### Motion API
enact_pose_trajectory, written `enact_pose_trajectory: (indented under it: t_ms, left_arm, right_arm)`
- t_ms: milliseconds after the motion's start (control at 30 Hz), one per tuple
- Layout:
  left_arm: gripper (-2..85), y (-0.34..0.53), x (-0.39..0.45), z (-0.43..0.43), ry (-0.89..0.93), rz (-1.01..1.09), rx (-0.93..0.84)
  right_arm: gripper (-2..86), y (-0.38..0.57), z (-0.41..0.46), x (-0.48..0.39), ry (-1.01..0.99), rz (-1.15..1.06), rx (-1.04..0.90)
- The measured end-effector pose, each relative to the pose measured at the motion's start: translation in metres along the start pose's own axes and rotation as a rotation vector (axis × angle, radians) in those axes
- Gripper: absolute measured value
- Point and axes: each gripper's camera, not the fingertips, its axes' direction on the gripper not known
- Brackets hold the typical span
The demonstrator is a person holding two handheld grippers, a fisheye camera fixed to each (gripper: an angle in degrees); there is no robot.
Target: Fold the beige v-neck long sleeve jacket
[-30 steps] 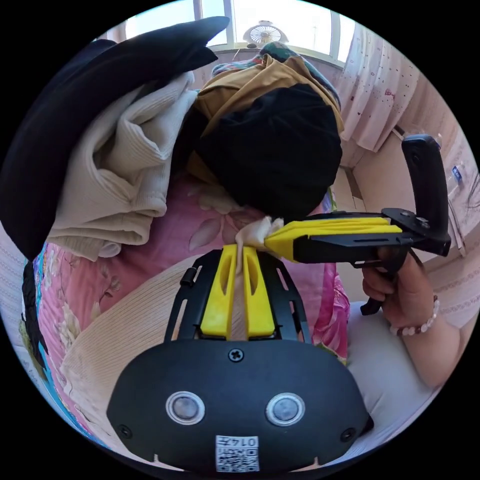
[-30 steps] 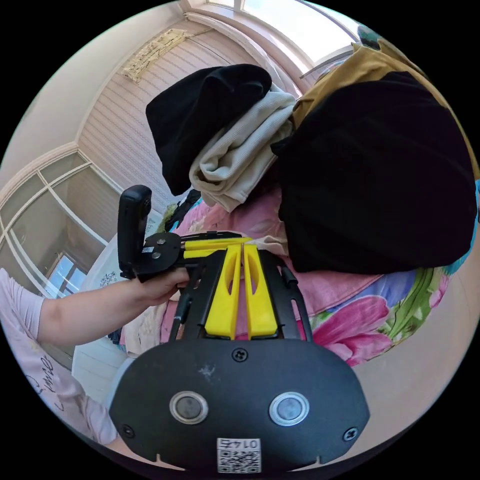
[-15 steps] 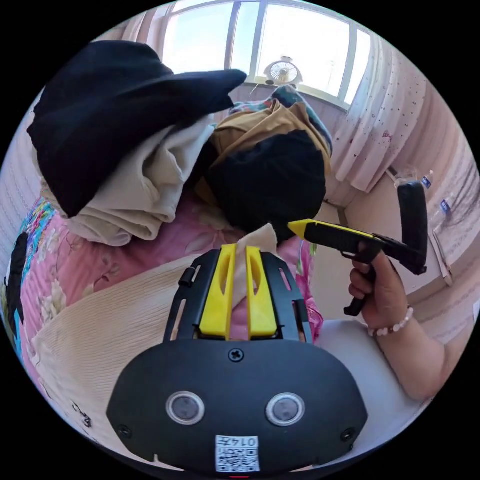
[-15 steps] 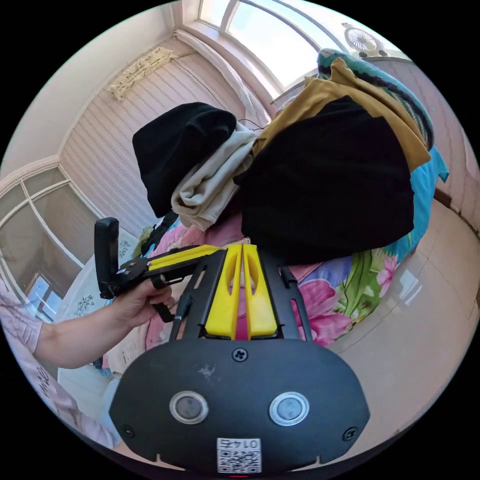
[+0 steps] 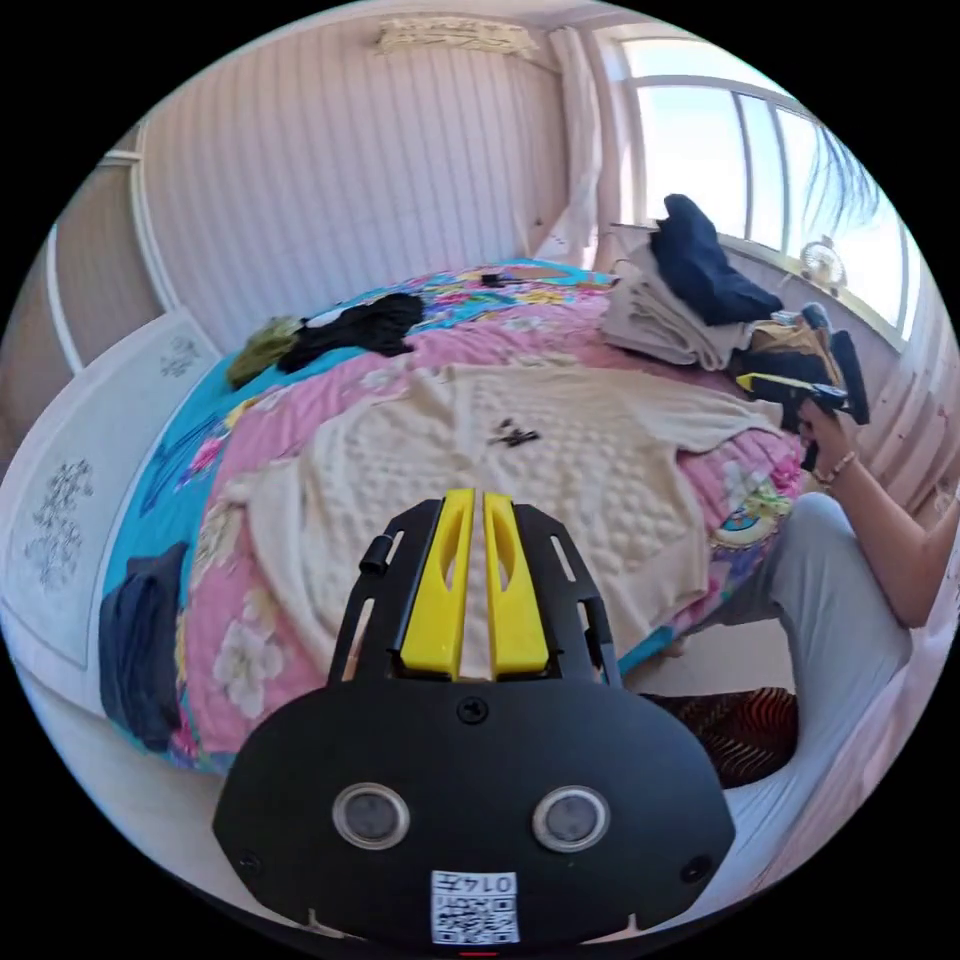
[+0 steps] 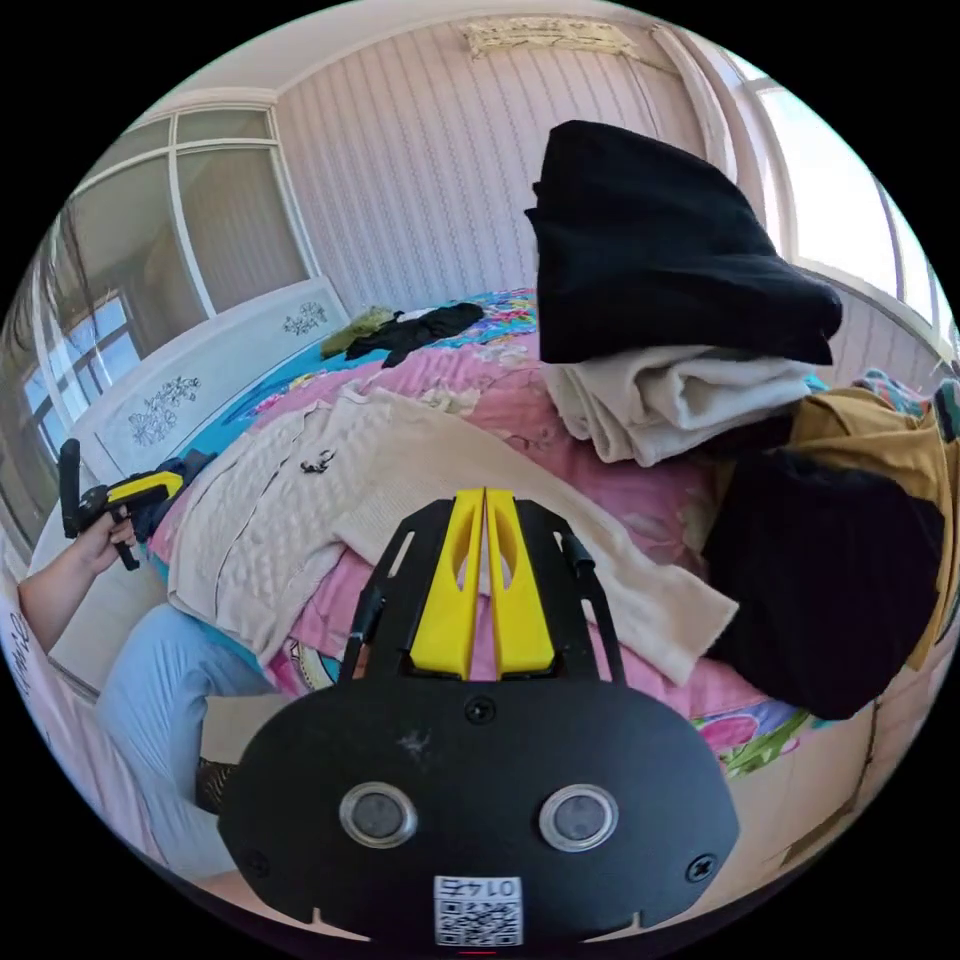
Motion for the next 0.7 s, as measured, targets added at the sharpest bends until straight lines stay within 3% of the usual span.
enact_pose_trajectory:
  t_ms: [167,333,467,600,700]
  left_arm:
    - [-0.9,0.047,-0.164,-0.013,-0.174,-0.215,-0.049]
    - [-0.6,0.042,-0.291,0.011,-0.083,-0.367,0.019]
    - [0.5,0.038,-0.354,0.038,0.048,-0.495,0.038]
    - [7.9,0.047,-0.379,0.055,0.199,-0.592,0.074]
    - [8.2,0.048,-0.386,0.056,0.135,-0.568,0.058]
  right_arm:
    - [0.7,-0.137,0.085,-0.164,-0.252,-0.286,-0.175]
    - [2.9,-0.273,0.173,-0.348,-0.495,-0.544,-0.253]
    - [4.8,-0.372,0.263,-0.523,-0.484,-0.751,-0.368]
    - [7.1,-0.446,0.32,-0.648,-0.497,-0.833,-0.43]
    - [8.4,-0.499,0.363,-0.722,-0.428,-0.813,-0.472]
